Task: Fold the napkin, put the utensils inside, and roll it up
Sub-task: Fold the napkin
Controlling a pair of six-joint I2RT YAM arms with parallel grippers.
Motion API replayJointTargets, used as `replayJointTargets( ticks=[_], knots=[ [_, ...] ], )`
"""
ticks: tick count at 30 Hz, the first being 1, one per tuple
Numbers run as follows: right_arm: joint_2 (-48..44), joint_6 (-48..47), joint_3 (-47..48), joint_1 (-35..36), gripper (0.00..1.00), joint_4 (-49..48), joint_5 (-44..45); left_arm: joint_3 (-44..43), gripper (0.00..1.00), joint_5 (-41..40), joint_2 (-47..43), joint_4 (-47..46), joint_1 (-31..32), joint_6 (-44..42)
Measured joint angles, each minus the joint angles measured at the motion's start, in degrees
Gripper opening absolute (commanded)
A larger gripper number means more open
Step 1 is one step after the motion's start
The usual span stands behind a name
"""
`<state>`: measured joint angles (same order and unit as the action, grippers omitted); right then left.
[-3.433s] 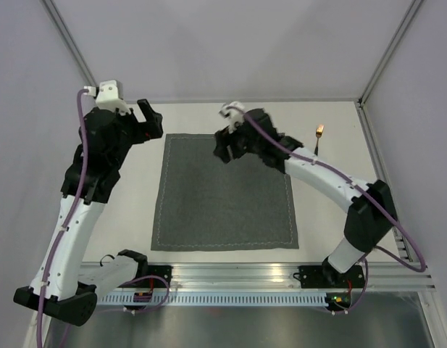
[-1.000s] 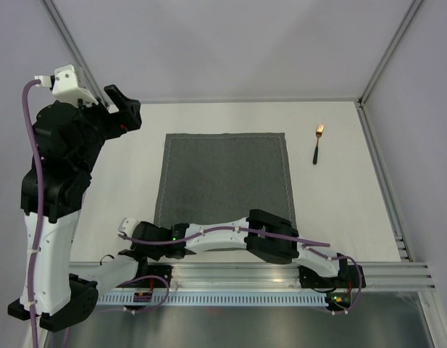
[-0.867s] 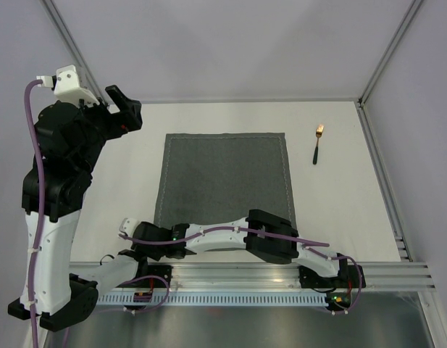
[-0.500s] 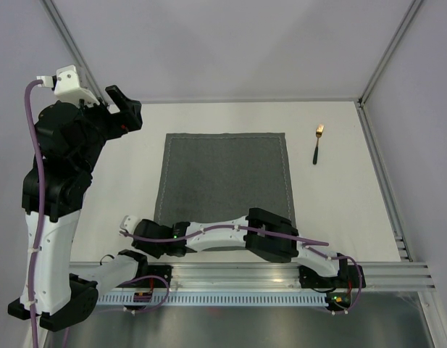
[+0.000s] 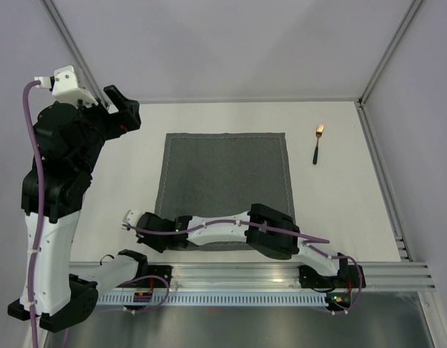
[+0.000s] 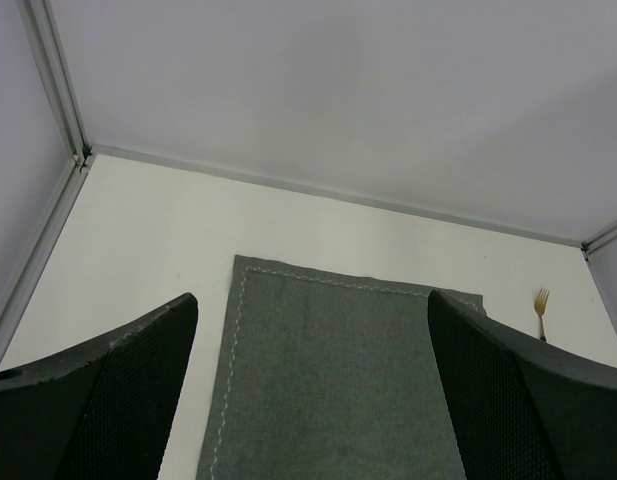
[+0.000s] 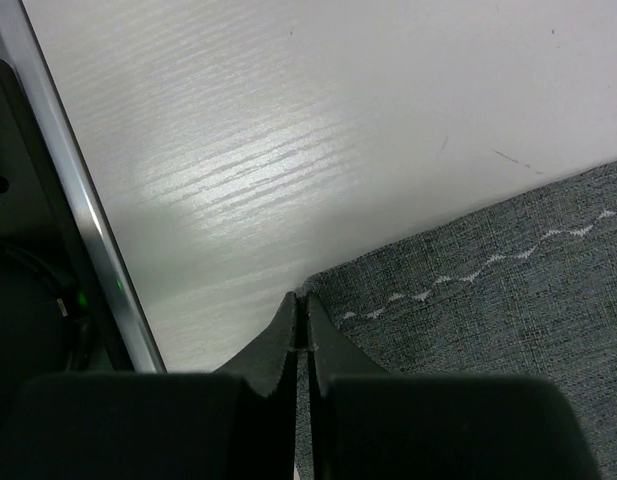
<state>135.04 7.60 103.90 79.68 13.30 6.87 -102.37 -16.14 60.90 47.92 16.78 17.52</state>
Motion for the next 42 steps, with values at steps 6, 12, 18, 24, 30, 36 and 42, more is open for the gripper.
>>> replayJointTargets(
  ticks=[6,12,18,24,30,36,42],
  knots=[
    [-2.1,-0.4,0.0,-1.1,0.01,3.1,-2.0,0.3,1.00,-0.3,-0.9,-0.2,0.0,0.0],
    [-5.9,-0.6,1.5,-2.6,0.01,5.4,-3.2,0.9,1.00,-0.3,-1.5,-0.7,0.0,0.0],
    [-8.0,-1.5,5.1,-6.1,0.00,6.4,-3.7,1.3,1.00,-0.3,-1.5,-1.5,0.0,0.0],
    [-9.8,-2.8,5.7,-12.0,0.00,8.0,-4.1,1.9,1.00,-0.2,-1.4,-2.3,0.0,0.0],
    [-14.3,-4.4,3.3,-20.1,0.01,8.5,-5.4,3.4,1.00,0.4,-1.1,-4.0,0.0,0.0],
    [-20.1,-6.1,-1.8,-29.1,0.00,8.3,-6.0,6.0,1.00,2.3,-0.4,-6.3,0.0,0.0],
    [-23.5,-8.6,-7.5,-35.2,0.01,7.4,-6.1,8.3,1.00,3.7,0.8,-8.4,0.0,0.2]
  ],
)
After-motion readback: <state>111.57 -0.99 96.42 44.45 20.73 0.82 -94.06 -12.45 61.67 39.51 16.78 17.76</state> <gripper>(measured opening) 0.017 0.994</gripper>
